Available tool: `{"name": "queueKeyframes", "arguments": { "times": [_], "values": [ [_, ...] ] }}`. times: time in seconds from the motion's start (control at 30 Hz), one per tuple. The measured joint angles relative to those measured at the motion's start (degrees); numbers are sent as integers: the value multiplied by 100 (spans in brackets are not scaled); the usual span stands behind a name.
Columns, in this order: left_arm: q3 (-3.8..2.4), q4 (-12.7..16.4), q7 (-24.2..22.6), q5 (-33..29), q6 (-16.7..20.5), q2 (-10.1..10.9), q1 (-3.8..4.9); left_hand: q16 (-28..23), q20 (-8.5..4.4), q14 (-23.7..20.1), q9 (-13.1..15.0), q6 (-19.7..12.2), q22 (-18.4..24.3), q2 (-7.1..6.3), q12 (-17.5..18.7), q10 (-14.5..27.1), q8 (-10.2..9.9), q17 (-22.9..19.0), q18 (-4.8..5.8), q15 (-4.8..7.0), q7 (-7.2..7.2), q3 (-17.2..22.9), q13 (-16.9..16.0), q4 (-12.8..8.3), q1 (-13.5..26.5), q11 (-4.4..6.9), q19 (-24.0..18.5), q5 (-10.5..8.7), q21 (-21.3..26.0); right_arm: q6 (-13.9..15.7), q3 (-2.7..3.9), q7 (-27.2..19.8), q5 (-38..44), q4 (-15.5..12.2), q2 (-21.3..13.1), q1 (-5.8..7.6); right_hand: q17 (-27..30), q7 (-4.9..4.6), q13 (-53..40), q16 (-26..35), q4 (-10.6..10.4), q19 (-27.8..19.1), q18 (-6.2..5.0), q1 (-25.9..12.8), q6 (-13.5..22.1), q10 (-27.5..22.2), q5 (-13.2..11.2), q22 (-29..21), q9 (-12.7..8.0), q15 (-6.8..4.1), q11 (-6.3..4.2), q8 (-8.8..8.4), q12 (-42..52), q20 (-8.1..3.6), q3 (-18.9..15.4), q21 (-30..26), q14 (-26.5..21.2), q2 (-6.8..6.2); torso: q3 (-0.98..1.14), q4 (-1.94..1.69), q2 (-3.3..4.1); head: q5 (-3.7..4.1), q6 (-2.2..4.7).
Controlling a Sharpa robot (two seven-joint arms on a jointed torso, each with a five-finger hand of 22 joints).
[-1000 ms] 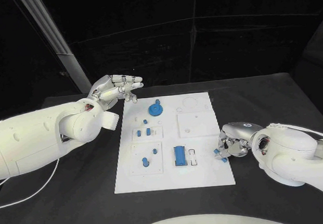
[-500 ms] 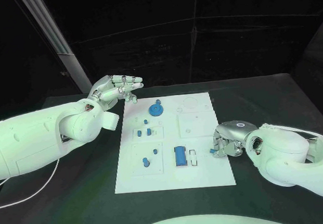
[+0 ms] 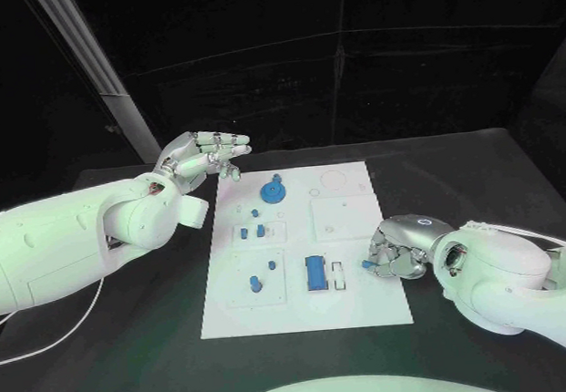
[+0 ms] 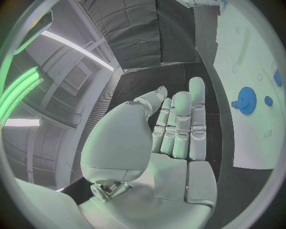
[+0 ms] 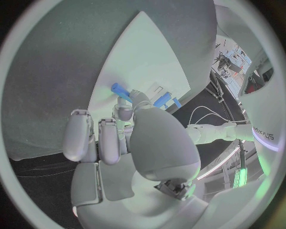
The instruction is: Assemble the parts on the task board
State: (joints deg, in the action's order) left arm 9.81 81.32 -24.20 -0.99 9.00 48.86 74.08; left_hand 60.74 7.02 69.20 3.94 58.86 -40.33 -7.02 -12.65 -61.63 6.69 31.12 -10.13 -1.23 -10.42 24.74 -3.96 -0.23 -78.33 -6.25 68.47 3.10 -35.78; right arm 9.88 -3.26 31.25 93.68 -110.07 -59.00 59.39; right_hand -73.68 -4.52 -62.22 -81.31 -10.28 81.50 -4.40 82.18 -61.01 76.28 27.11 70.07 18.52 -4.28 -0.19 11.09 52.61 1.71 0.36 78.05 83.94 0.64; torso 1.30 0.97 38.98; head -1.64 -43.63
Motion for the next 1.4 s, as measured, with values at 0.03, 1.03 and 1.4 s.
{"name": "queueKeyframes", "arguments": {
  "times": [0.03,1.03,1.4],
  "values": [
    [0,0,0,0,0,0,0,0,0,0,0,0,0,0,0,0,0,0,0,0,0,0,0,0,0,0,0,0,0,58,0,-16,-50,-16,-5,0,-12,10,-14,0,-24,0,0,-20,-10,14,0,1,-2,0,-16,-1,27,0,65,12,0,-20,1,-1,0,1,1],
    [2,35,1,0,0,4,1,0,0,0,0,0,-1,0,0,0,0,-18,0,0,0,0,0,0,0,0,0,0,0,716,2,-111,-2074,229,529,3,-129,173,-416,-172,-532,146,-2,-741,-521,409,405,307,140,-45,-145,-16,502,-60,600,200,0,-288,-1,-2,8,-57,-40],
    [2,46,2,0,1,4,2,0,0,1,0,0,4,0,0,0,0,-18,0,-1,0,0,0,0,0,0,0,0,0,690,1,65,-2063,336,680,3,-128,202,-436,-179,-533,145,-2,-765,-550,429,405,306,142,-65,-165,-14,530,-60,600,200,20,-312,-1,-2,4,-77,-68]
  ]
}}
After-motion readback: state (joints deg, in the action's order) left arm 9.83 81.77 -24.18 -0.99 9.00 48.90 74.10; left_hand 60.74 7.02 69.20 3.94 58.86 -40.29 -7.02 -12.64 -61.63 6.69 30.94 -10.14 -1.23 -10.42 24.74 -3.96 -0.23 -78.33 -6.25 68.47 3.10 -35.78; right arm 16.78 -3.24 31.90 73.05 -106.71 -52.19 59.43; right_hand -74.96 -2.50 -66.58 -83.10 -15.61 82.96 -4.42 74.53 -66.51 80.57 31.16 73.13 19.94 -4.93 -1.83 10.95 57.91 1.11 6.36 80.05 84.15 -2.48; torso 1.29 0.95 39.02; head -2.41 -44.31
